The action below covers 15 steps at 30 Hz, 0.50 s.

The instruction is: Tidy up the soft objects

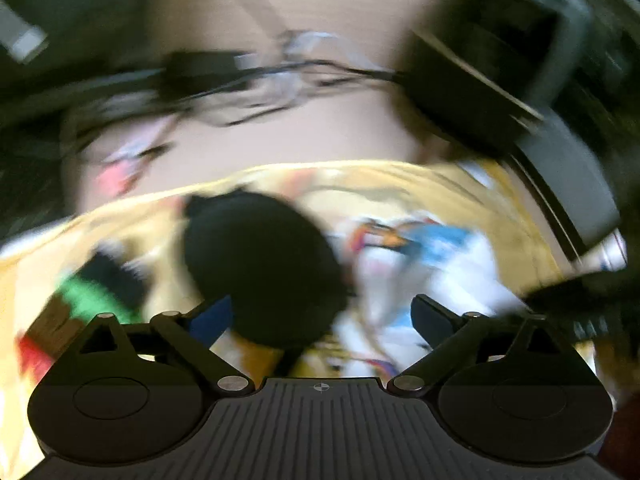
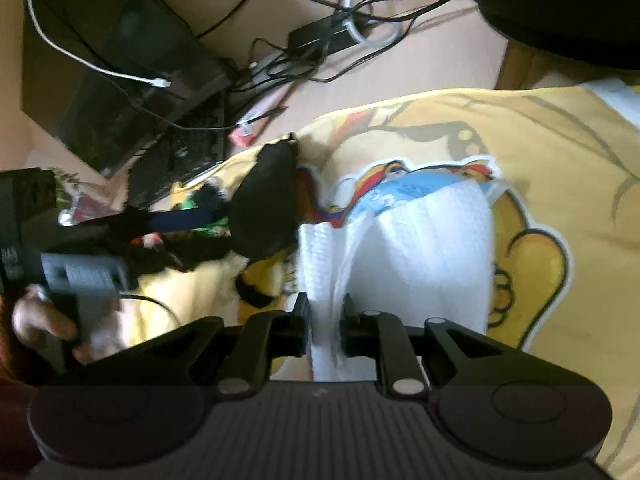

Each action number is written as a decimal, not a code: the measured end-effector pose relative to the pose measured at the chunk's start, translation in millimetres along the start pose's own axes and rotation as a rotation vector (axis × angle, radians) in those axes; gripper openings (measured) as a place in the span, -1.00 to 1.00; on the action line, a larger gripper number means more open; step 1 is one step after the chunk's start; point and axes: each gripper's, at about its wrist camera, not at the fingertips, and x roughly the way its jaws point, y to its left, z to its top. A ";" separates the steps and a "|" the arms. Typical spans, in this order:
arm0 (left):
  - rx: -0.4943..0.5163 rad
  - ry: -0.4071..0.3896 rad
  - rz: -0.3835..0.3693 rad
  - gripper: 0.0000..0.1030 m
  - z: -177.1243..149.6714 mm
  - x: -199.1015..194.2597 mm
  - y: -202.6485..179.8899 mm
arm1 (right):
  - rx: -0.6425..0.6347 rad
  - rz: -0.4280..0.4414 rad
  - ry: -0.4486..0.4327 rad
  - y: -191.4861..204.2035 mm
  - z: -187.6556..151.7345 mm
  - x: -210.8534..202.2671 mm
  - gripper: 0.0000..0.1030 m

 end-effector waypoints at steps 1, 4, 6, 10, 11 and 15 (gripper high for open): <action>-0.039 0.005 0.020 0.94 2.7 2.2 9.7 | -0.010 -0.031 -0.022 0.2 0.6 -1.8 -0.68; -0.106 0.016 0.062 0.94 9.8 11.9 26.0 | -0.094 -0.192 -0.102 7.3 3.8 -10.1 -0.49; -0.126 0.029 0.065 0.94 15.0 22.0 27.3 | -0.157 -0.290 -0.145 12.3 4.5 -15.7 -0.08; -0.134 0.075 0.084 0.94 23.3 47.8 20.5 | -0.193 -0.385 -0.180 10.9 3.0 -22.7 0.05; -0.131 0.089 0.097 0.94 25.3 54.3 18.9 | -0.178 -0.390 -0.186 9.8 3.7 -23.8 0.05; -0.091 0.120 0.099 0.94 27.8 60.2 14.2 | -0.184 -0.277 -0.201 23.6 16.5 -23.2 0.12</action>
